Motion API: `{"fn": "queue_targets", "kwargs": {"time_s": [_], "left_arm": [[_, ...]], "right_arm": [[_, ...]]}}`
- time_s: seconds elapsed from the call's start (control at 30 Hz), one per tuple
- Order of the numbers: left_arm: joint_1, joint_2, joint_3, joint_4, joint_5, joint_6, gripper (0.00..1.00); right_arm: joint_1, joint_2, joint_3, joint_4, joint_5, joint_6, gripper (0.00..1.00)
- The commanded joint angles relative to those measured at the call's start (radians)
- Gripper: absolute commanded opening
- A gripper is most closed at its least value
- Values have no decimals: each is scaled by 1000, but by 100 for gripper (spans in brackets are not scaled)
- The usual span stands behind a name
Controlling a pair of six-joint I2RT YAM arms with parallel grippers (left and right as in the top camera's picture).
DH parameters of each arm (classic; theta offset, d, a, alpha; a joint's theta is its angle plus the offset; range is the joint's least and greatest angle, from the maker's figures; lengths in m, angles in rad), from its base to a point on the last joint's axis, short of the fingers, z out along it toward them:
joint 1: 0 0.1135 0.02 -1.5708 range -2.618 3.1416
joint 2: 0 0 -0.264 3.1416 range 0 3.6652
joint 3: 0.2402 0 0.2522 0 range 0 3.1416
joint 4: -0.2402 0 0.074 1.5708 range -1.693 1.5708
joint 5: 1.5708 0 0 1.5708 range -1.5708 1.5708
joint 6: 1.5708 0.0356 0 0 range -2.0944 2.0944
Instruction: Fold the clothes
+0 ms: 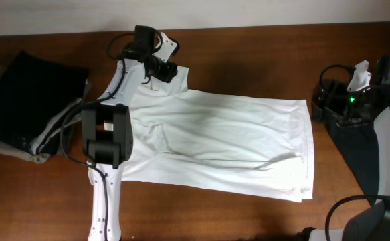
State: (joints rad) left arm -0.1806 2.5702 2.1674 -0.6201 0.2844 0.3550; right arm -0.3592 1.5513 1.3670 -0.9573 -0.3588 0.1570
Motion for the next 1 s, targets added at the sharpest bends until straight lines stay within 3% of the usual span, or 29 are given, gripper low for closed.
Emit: {"fn": "queue_targets", "kwargs": {"time_s": [0.0,0.07,0.4,0.57,0.73,0.97], "left_arm": [[-1,34,2,-12,8,-2,22],[0,29,4,-28,8,-4,0],[9,-105,192,-418,-24,-81,0],[9,-148,192,-512,-172,-81,0],[9,-153,192,-556,-180,-80,0],[9,-153,192,-578,-181,-80,0]], "right_arm": [[0,13,12,3,-11,-3,69],[0,45,11,14,-3,-3,69],[2,343,11,311,68,-3,69],[28,486,11,385,53,-3,70],[85,559,11,503,55,-3,70],[93,573,11,447,116,0,54]]}}
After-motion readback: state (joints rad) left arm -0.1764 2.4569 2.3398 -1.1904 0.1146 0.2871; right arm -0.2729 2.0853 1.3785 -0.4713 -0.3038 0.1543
